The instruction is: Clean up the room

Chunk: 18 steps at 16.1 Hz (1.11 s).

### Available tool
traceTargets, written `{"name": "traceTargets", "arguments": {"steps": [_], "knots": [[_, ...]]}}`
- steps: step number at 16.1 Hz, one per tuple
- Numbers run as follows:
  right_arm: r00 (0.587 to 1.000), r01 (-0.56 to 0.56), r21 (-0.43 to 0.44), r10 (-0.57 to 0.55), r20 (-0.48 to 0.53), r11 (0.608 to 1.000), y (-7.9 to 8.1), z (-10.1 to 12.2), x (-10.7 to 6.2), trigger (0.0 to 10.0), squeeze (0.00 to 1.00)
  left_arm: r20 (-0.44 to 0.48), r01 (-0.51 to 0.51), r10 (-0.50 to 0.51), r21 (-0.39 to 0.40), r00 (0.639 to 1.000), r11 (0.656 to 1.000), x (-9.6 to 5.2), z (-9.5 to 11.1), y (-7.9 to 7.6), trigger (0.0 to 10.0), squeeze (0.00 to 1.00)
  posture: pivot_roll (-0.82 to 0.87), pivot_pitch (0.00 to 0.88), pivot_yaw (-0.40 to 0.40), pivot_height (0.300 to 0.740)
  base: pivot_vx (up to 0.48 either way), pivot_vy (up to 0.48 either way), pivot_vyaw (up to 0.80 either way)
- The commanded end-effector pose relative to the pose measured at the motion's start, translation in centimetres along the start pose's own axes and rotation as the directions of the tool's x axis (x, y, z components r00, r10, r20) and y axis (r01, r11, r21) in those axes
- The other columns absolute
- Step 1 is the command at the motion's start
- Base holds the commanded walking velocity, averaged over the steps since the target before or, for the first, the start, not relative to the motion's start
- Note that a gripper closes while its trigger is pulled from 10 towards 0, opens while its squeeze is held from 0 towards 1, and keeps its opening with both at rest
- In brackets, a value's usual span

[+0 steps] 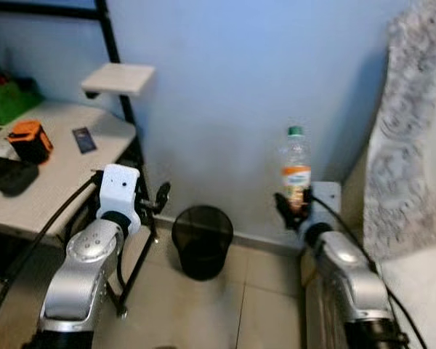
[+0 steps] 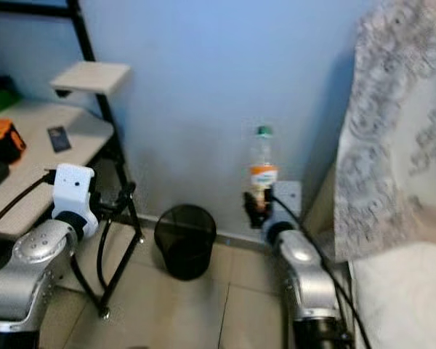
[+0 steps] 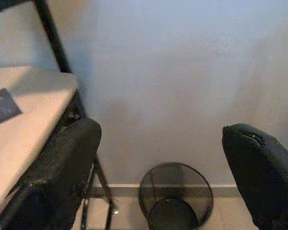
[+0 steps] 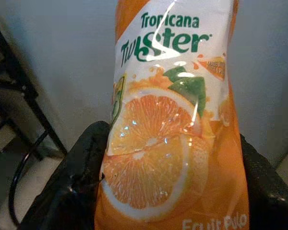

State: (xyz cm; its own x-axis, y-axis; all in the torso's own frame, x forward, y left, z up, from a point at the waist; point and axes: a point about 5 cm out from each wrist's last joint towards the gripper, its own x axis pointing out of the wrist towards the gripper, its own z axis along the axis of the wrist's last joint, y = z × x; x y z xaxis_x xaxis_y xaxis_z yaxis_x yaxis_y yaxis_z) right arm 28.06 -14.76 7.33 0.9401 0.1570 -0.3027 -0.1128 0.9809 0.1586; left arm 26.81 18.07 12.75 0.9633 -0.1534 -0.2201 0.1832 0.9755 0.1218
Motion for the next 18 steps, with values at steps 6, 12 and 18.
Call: {"name": "traceTargets", "arguments": {"steps": [6,12,18], "knots": [[0.999,-0.033,0.002,0.033,0.013,0.999,1.16,0.29,0.33,10.0,0.0,0.0,-0.01,0.01,0.02,1.0,1.0,-0.09,0.16,0.53,10.0,0.0,0.02,0.0,-0.019,0.74,0.319,0.0,0.0],[1.0,-0.02,0.0,0.02,0.012,1.0,1.03,0.17,0.33,10.0,0.0,0.002,-0.001,0.001,0.026,1.0,1.0,-0.09,0.11,0.37,10.0,0.0,0.02,0.0,-0.019,0.74,0.318,0.0,0.0],[1.0,-0.023,-0.001,0.023,0.006,1.0,1.07,-0.04,0.3,10.0,0.0,0.002,0.006,-0.006,0.032,1.0,0.999,-0.15,0.06,0.27,10.0,0.0,0.02,0.0,-0.019,0.74,0.317,0.0,0.0]]}}
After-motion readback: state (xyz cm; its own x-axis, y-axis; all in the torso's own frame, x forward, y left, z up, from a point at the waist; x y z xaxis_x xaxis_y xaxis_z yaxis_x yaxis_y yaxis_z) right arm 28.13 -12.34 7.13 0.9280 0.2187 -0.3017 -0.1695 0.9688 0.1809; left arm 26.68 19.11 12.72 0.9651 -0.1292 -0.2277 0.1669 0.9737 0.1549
